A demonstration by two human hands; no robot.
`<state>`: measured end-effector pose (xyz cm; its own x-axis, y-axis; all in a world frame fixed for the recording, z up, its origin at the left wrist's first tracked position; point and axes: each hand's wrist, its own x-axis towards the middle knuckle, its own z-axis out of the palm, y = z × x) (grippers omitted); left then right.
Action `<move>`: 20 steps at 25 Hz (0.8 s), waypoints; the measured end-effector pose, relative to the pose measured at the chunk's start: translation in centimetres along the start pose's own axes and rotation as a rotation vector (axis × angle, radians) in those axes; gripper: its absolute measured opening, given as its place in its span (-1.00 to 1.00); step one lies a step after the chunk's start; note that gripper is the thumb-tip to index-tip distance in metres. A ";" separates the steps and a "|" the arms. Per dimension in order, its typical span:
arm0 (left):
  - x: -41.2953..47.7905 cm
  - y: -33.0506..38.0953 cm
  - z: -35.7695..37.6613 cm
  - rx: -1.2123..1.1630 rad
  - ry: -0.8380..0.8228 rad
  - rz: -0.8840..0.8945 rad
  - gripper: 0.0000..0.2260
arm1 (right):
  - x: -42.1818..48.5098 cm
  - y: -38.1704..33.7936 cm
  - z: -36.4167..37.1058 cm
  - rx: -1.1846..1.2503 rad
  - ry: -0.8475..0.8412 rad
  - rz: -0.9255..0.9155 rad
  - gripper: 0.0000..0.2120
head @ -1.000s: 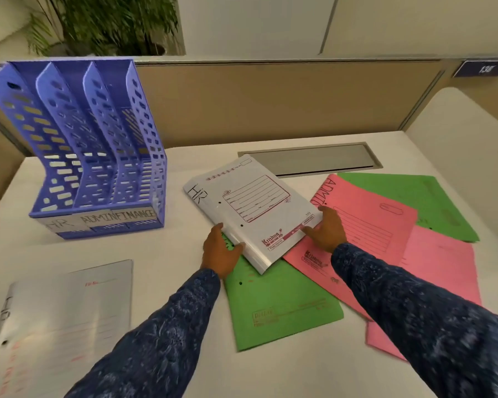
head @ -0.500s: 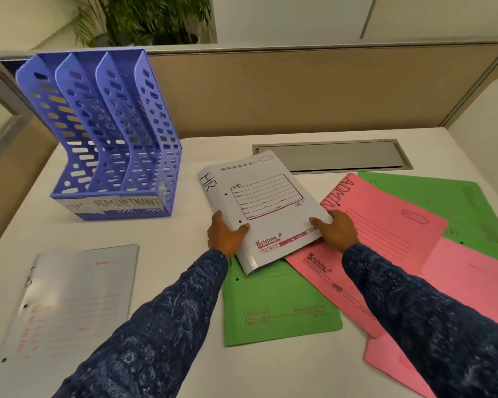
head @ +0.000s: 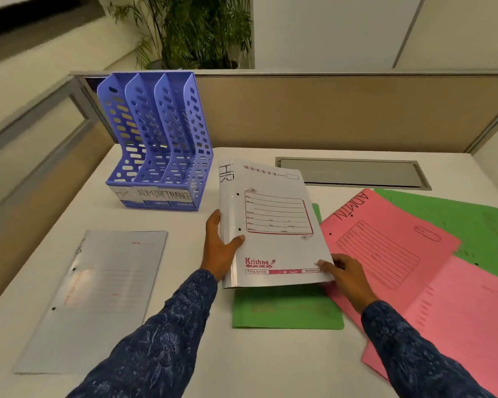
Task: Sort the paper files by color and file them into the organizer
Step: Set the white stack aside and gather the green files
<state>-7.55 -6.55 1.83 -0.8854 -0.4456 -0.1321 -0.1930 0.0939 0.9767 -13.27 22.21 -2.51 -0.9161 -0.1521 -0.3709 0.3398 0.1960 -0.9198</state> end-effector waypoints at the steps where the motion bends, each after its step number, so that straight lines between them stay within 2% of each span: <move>1: -1.0 -0.2 -1.2 -0.013 0.004 -0.003 -0.31 | -1.0 0.3 0.5 0.059 -0.038 0.022 -0.81; 5: -5.3 -1.9 -6.3 -0.046 0.014 -0.059 -0.36 | -4.1 1.2 4.3 0.107 -0.147 0.090 -0.82; 11: -9.7 -5.1 -15.3 -0.035 0.025 -0.167 -0.42 | -8.3 2.9 12.7 0.024 -0.272 0.104 -0.84; 20: -10.0 -9.2 -30.2 0.201 0.095 -0.235 -0.39 | -12.7 3.1 27.7 -0.080 -0.330 0.098 -0.80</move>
<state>15.85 -29.82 -0.74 -0.7650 -0.5563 -0.3244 -0.4755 0.1483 0.8671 5.35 -2.13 -4.18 -0.7574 -0.4307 -0.4907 0.3933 0.2989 -0.8695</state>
